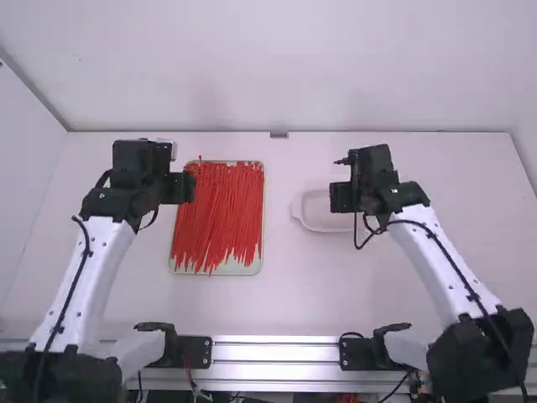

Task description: Fasten the cable tie

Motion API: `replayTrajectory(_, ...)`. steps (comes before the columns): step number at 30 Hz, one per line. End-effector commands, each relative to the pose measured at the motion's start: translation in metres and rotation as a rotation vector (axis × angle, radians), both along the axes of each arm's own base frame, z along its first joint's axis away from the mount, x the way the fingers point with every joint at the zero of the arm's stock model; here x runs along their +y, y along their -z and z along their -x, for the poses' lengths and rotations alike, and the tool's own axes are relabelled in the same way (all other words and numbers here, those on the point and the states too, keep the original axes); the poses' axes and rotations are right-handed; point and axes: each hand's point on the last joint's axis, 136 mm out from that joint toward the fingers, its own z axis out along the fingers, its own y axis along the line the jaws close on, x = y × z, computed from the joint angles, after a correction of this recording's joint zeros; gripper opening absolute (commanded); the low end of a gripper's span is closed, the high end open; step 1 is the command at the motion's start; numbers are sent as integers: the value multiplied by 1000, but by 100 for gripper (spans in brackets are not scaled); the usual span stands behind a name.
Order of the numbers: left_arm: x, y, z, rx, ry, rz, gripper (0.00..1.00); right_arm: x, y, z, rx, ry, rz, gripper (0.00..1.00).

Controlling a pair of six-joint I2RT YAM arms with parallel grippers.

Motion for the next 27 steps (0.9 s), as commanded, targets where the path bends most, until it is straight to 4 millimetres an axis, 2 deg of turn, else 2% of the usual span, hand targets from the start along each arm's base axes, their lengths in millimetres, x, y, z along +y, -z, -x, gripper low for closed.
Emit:
replayTrajectory(1, 1, -10, -12, 8, -8, 21, 84, 15, -14, -10, -4, -10, -13, 83)
replayTrajectory(5, 1, -5, -24, 69, -9, 32, 90, 27, -17, -15, 38, -30, -5, 89)
replayTrajectory(15, -1, 1, -41, 149, -32, 80, 98, 22, -37, -16, 66, 14, -26, 97)
replayTrajectory(19, -20, -3, -45, 131, 117, 110, 99, 20, -48, -14, 43, 6, -19, 98)
replayTrajectory(27, -25, -12, -58, 69, 128, 110, 99, 26, -57, -14, 4, -10, -34, 98)
